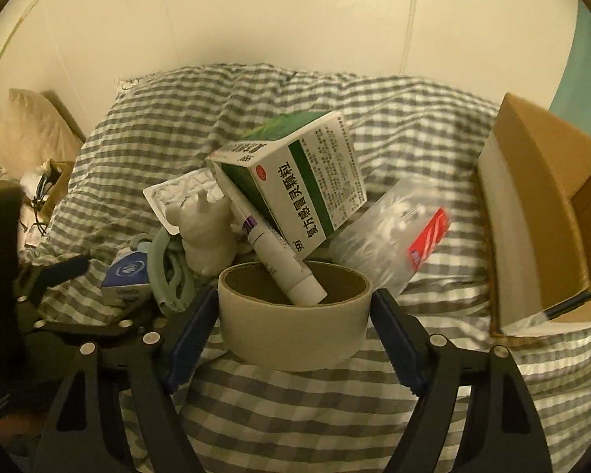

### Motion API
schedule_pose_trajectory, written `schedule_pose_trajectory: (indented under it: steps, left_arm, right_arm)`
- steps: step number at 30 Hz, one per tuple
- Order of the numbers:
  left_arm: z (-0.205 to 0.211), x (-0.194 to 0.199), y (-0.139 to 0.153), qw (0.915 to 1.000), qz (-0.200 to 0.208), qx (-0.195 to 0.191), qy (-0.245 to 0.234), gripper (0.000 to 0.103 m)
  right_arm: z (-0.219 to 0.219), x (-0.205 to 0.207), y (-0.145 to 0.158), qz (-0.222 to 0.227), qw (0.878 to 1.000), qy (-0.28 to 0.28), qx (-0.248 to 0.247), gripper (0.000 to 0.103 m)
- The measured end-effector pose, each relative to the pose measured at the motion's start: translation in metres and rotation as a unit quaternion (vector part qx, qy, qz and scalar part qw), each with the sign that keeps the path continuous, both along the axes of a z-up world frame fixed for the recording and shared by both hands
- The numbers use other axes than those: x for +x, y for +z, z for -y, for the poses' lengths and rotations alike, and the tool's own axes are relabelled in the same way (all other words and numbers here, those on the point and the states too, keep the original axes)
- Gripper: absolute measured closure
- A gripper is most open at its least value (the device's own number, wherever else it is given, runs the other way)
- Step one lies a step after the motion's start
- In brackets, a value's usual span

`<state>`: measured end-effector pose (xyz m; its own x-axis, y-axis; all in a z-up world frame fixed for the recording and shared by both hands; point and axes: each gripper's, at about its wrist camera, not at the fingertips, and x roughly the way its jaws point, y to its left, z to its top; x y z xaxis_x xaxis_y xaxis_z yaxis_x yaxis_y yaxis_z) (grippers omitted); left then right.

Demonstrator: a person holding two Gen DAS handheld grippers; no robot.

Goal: Organize objects
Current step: 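Move both grippers toward the pile of items on the gingham sheet, then grasp the beige tape roll with the right gripper while the left grasps the blue tissue pack, then carry tape roll and tissue pack into the cardboard box and open both grippers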

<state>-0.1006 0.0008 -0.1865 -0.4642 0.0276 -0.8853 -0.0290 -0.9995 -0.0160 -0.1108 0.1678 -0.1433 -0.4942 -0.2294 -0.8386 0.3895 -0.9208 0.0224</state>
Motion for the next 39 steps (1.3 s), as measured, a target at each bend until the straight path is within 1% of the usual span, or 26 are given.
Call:
schedule_pose_trajectory:
  steps: [5,7,9,10,11,12,16,19,21,27,30,34,39]
  left_arm:
    - [-0.005,-0.012,-0.01,1.0,0.008,0.002,0.001,0.0]
    - [-0.009,-0.015,-0.009,1.0,0.001,-0.006,-0.005,0.0]
    - [-0.013,-0.016,-0.009,0.9999,-0.004,-0.005,-0.015,0.005]
    - [-0.013,-0.017,-0.01,0.9998,-0.003,0.001,-0.019,0.011]
    - [-0.013,-0.018,-0.012,0.9998,0.0,0.004,-0.02,0.013]
    - [-0.012,-0.017,-0.013,0.9998,0.002,0.01,-0.019,0.014]
    - [-0.001,-0.01,-0.009,0.9985,-0.006,0.054,-0.008,0.015]
    - [0.004,0.002,0.001,0.9972,-0.014,0.073,-0.002,0.015]
    - [0.006,0.009,0.008,0.9967,-0.017,0.079,-0.001,0.015]
    - [0.01,0.041,0.05,0.9957,-0.043,0.082,-0.002,0.015]
    - [0.009,0.059,0.077,0.9944,-0.066,0.083,-0.009,0.015]
    - [0.006,0.089,0.115,0.992,-0.101,0.074,-0.021,0.015]
    - [0.004,0.118,0.146,0.9889,-0.129,0.064,-0.033,0.015]
  right_arm:
    - [-0.002,0.0,0.002,-0.002,1.0,0.003,-0.003,0.024]
    - [-0.003,0.001,0.004,-0.003,1.0,0.005,-0.002,0.024]
    - [-0.001,0.004,0.007,-0.008,1.0,0.009,0.002,0.025]
    - [-0.001,0.005,0.009,-0.012,1.0,0.01,0.003,0.025]
    - [-0.001,0.006,0.011,-0.016,1.0,0.01,0.005,0.025]
    - [-0.001,0.008,0.015,-0.02,1.0,0.01,0.008,0.025]
    - [-0.007,0.016,0.029,-0.037,0.999,0.011,0.017,0.025]
    - [-0.009,0.023,0.04,-0.045,0.999,0.01,0.025,0.025]
    - [-0.009,0.031,0.049,-0.052,0.998,0.011,0.031,0.025]
    - [-0.016,0.057,0.084,-0.08,0.996,0.015,0.038,0.025]
    - [-0.022,0.07,0.105,-0.097,0.995,0.013,0.032,0.025]
    - [-0.033,0.093,0.126,-0.115,0.993,0.007,0.026,0.025]
    - [-0.05,0.118,0.15,-0.138,0.99,-0.003,0.017,0.025]
